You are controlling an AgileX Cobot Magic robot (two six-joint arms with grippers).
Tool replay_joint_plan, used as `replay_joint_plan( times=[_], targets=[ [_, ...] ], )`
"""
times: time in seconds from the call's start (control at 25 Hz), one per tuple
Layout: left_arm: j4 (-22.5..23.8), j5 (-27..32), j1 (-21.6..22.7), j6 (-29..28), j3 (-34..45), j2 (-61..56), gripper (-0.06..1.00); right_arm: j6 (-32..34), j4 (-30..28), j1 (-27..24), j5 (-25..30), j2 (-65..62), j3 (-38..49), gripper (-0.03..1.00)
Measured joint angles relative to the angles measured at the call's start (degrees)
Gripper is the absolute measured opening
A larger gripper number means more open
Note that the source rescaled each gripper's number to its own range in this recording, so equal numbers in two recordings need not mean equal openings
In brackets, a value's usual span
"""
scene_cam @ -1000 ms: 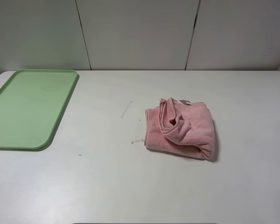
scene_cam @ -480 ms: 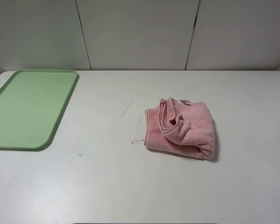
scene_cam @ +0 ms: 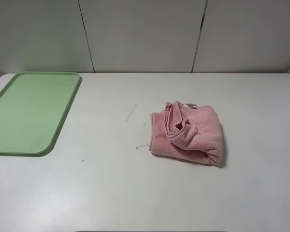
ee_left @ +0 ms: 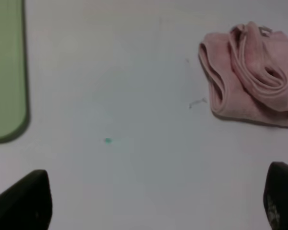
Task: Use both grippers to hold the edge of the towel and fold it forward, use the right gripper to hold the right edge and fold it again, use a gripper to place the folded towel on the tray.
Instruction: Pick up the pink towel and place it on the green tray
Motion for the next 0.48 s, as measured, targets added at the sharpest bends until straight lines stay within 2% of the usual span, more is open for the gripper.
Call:
replay_joint_plan(
  times=[0.32,0.48],
  targets=[
    [-8.7,-5.5,-0.6,6.2,0.0,15.2,0.88,0.0,0.0,0.0,0.0,0.0,0.0,1.00],
    [-11.7,-9.5,-4.7,8.1,0.0,22.0,0.88,0.0,0.0,0.0,0.0,-0.1,0.0,1.00]
  ],
)
